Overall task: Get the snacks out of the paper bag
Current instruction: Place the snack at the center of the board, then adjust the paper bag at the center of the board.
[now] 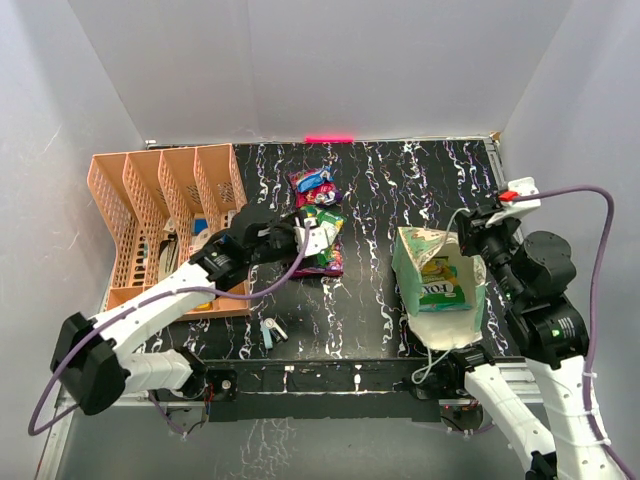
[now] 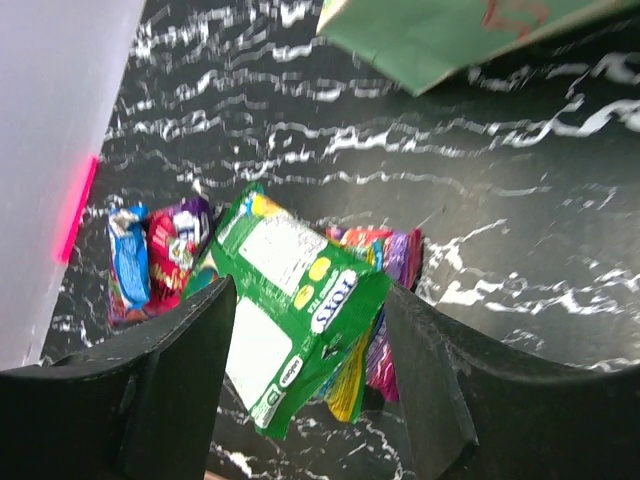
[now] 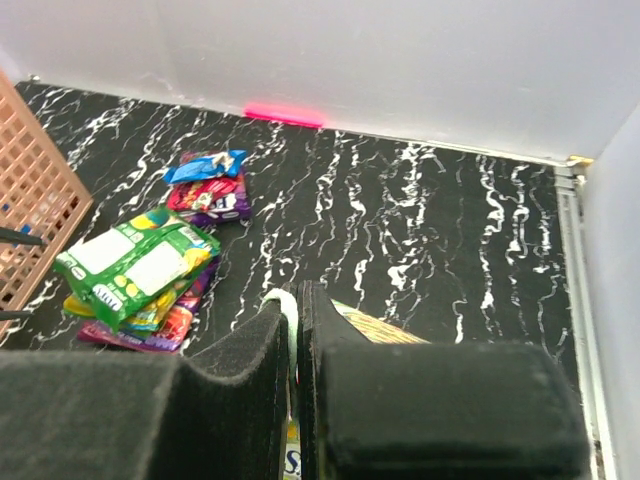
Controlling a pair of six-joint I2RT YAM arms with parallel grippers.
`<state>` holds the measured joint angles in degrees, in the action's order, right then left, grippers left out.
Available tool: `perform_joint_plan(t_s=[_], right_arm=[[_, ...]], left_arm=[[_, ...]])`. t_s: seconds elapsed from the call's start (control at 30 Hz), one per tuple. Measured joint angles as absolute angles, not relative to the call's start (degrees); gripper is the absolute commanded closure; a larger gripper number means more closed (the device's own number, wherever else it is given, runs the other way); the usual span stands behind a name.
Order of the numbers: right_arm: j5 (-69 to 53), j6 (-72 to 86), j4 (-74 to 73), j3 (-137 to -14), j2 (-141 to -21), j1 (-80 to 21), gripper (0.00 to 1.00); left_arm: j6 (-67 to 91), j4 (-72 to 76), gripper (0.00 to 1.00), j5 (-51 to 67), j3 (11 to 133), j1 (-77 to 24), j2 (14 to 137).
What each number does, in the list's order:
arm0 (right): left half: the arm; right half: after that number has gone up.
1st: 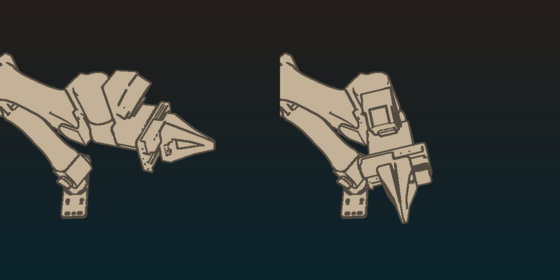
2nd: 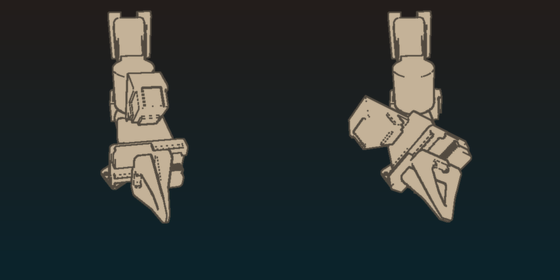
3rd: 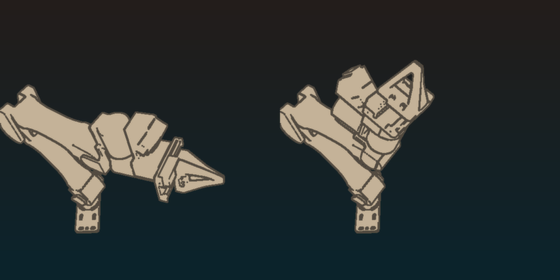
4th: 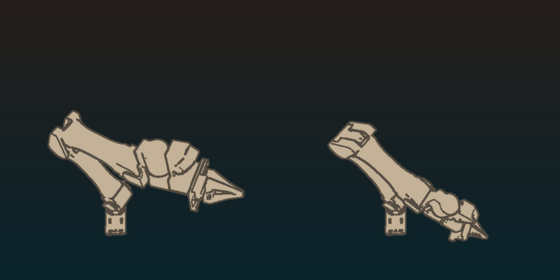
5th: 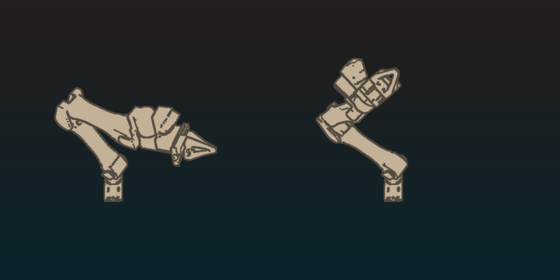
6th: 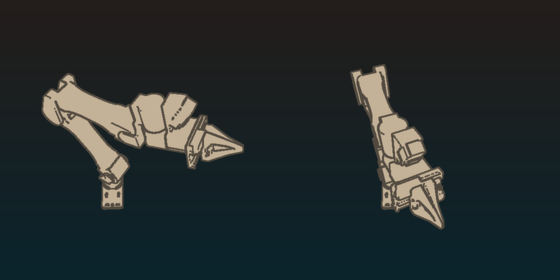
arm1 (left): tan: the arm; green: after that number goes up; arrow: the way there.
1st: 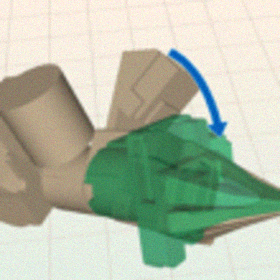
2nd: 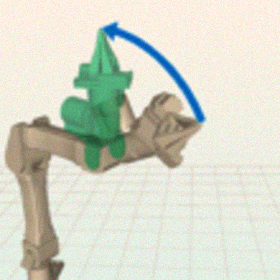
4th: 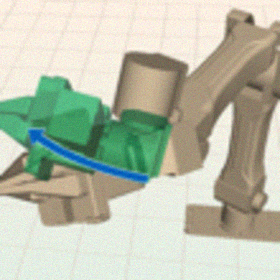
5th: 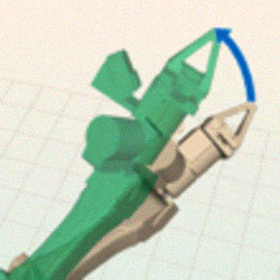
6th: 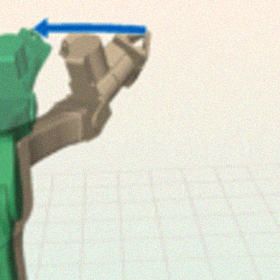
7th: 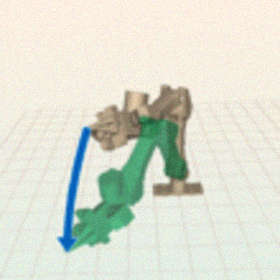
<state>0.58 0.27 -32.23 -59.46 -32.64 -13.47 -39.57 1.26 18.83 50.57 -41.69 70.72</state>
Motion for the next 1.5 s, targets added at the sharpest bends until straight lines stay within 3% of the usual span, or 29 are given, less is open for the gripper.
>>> perform_joint_plan(t_s=[0.2, 0.4, 0.67, 1.0, 1.23, 1.5], right_arm=[[-0.34, 0.93, -29.52, -58.39, -37.39, -13.5, 0.93], [15.07, -8.43, -20.8, -57.89, -46.52, -13.19, 0.93], [16.12, -28.32, -8.88, -56.77, -56.62, 0.43, 0.93], [16.14, -42.44, -7.29, -75.44, -65.39, 2.48, 0.93], [3.64, -45.01, -10.15, -79.29, -65.36, 2.68, 0.93], [-23.42, -44.77, -18.33, -51.42, -48.95, 2.63, 0.93]], left_arm=[[-32.64, 2.81, 0.35, 23.55, 49.15, -41.69, 63.83], [-26.68, 4.14, 0.35, 23.11, 47.09, -41.69, 59.7], [-19.44, 5.89, 0.35, 24.32, 46.09, -41.69, 55.24], [-12.29, 7.7, 0.36, 28.14, 44.25, -41.69, 52.01], [-11.27, 7.66, 0.36, 29.17, 44.23, -41.69, 50.57], [-8.51, 9.87, 0.36, 30.87, 43.27, -41.69, 50.22]])
